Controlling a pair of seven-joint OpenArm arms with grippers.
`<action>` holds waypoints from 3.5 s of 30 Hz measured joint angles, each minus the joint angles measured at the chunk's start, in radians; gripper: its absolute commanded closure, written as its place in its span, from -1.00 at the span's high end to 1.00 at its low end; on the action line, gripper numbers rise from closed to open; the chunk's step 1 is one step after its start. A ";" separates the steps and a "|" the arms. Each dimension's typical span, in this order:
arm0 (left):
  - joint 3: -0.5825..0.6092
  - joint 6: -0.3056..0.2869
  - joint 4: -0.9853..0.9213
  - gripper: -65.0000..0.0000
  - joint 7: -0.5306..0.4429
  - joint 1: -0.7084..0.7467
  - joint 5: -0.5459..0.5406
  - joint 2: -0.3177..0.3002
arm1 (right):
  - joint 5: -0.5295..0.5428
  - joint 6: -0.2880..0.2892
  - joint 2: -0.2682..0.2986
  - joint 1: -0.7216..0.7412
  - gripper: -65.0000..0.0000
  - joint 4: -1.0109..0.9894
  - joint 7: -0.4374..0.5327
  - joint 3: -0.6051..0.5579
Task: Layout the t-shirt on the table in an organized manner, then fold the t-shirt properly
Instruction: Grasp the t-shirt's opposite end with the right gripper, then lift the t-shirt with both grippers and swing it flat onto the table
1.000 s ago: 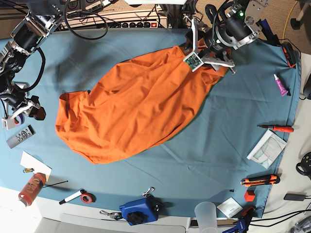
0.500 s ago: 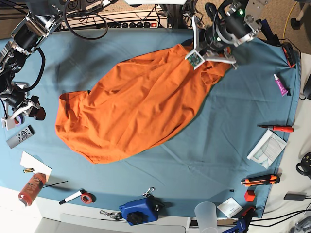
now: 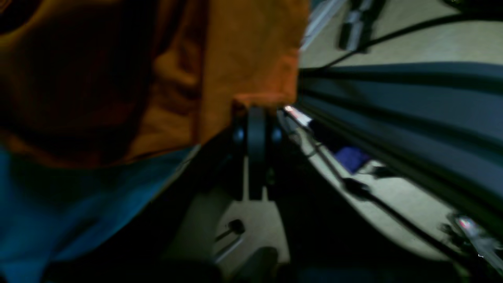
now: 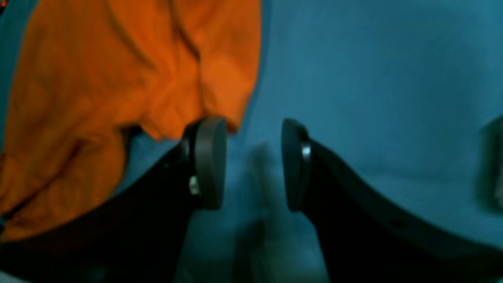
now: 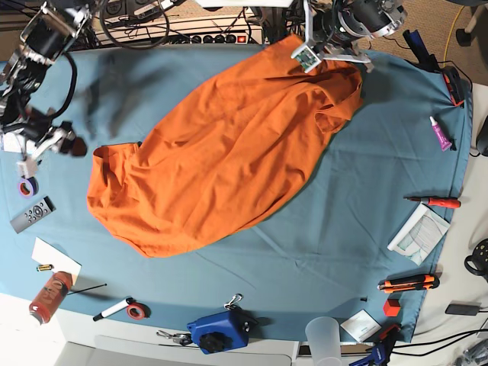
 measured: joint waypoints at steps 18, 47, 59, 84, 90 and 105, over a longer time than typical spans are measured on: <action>0.000 0.008 0.000 -1.00 -0.005 -0.002 0.081 0.000 | -0.306 -0.071 -0.180 0.069 -0.27 0.002 0.296 -0.113; -0.069 0.106 0.000 -1.00 -0.168 -0.216 0.314 0.004 | -0.252 -0.033 -0.103 0.316 -1.00 0.133 0.295 -0.111; -0.420 -0.040 -0.188 -1.00 -0.411 -0.605 -0.083 -0.032 | -0.407 -0.097 -0.098 0.655 -1.00 -0.031 0.352 -0.246; -0.418 -0.175 -0.938 -1.00 -0.201 -1.379 -0.522 -0.174 | -0.437 -0.170 -0.043 1.117 -1.00 -0.378 0.366 -0.377; -0.418 -0.170 -0.940 -1.00 -0.079 -1.316 -0.570 -0.173 | -0.267 -0.173 -0.042 0.987 -1.00 -0.236 0.108 -0.373; -0.418 -0.188 -0.852 -1.00 0.031 -1.052 -0.660 -0.232 | -0.246 -0.173 -0.054 0.533 -1.00 0.100 0.065 -0.373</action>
